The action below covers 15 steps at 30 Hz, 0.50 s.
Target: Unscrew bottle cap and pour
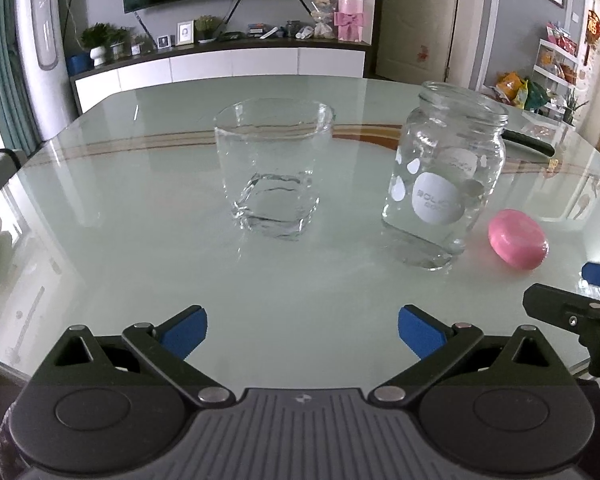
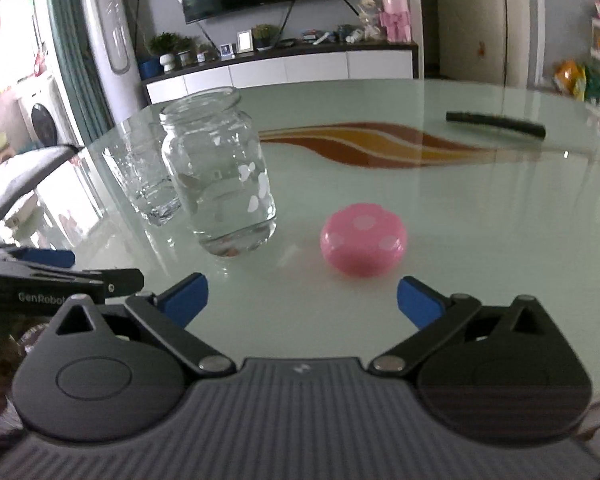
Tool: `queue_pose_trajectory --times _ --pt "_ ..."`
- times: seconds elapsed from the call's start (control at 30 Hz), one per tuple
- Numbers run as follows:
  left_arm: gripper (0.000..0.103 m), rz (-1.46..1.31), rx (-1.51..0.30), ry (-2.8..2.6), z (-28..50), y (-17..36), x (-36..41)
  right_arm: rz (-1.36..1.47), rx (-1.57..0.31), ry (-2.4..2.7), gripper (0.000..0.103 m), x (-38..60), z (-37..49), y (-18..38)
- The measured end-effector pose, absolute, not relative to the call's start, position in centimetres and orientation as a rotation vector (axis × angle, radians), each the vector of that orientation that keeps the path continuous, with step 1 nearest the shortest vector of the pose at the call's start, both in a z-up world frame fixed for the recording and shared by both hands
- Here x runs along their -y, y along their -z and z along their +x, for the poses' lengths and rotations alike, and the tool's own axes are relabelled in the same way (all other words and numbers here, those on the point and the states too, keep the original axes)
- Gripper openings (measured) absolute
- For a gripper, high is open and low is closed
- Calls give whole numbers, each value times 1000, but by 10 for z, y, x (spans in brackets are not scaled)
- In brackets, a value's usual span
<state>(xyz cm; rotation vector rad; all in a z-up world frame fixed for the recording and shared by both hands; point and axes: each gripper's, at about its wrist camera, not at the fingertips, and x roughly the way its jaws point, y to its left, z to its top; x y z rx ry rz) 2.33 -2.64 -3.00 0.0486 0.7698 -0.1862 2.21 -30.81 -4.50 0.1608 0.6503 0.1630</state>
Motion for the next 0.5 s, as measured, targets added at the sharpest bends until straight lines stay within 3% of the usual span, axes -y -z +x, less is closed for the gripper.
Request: queue_pose_trajectory --times 0.5 --pt "103 52 -739 138 17 30 22 49 -618 -170 103 289 12 47"
